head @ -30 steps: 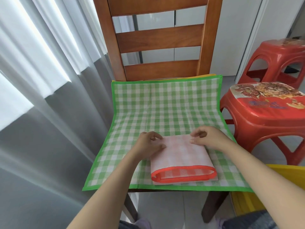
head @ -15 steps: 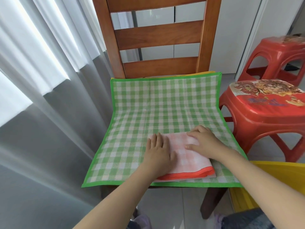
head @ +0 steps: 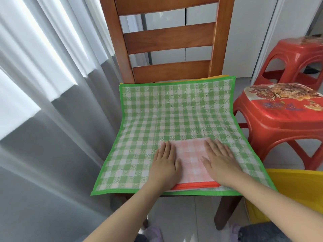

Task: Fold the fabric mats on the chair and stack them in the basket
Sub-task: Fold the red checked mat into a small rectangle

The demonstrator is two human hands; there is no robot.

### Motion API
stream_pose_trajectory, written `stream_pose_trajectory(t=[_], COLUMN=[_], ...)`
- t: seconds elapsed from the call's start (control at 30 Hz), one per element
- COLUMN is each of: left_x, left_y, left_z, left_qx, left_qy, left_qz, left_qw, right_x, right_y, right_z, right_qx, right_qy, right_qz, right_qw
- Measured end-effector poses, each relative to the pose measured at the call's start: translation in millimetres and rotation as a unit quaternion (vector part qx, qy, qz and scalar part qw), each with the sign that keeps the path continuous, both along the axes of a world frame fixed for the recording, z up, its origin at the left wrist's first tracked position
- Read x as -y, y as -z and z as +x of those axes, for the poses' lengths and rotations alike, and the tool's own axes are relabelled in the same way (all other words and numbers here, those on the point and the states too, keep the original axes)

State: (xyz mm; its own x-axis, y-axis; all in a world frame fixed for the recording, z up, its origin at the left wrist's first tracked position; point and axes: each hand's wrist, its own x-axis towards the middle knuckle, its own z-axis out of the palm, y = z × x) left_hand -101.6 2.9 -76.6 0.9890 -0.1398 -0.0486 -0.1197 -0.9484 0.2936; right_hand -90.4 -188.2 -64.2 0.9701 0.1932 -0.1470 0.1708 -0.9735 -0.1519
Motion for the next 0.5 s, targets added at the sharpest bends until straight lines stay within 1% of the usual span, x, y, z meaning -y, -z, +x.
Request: stream_pose_trajectory(t=[0.03, 0.1, 0.17, 0.2, 0.23, 0.27, 0.33, 0.4, 0.5], left_x=[-1.5, -0.7, 0.4, 0.0, -0.1, -0.8, -1.9, 1.1, 7.9], left_y=[-2.5, -4.4, -10.8, -16.2, -19.4, -23.2, -23.9, -23.9, -21.6], left_z=[-3.7, -12.2, -19.7, -22.0, -22.4, -21.7, -19.2, -18.4, -18.2], left_qx=[0.009, 0.105, 0.166, 0.143, 0.099, 0.030, -0.022, -0.024, 0.017], left_qy=[-0.019, -0.058, -0.097, -0.112, -0.138, -0.167, -0.208, -0.228, -0.225], left_qz=[-0.001, 0.015, 0.021, 0.006, -0.014, -0.040, -0.110, -0.143, -0.163], left_qw=[1.000, 0.993, 0.981, 0.983, 0.985, 0.985, 0.972, 0.963, 0.961], right_x=[2.5, 7.2, 9.8, 10.4, 10.5, 10.5, 10.4, 9.3, 9.7], right_y=[-1.2, -6.1, -9.9, -11.1, -11.7, -12.1, -13.6, -15.6, -17.0], right_z=[-0.8, -5.0, -10.1, -12.5, -14.0, -14.6, -12.3, -8.7, -5.4], right_qx=[0.006, 0.057, 0.108, 0.114, 0.110, 0.102, 0.079, 0.053, 0.039], right_qy=[0.022, 0.064, 0.089, 0.098, 0.107, 0.117, 0.145, 0.170, 0.180], right_qz=[-0.008, -0.023, -0.022, -0.010, 0.007, 0.027, 0.060, 0.075, 0.105], right_qw=[1.000, 0.996, 0.990, 0.989, 0.988, 0.988, 0.985, 0.981, 0.977])
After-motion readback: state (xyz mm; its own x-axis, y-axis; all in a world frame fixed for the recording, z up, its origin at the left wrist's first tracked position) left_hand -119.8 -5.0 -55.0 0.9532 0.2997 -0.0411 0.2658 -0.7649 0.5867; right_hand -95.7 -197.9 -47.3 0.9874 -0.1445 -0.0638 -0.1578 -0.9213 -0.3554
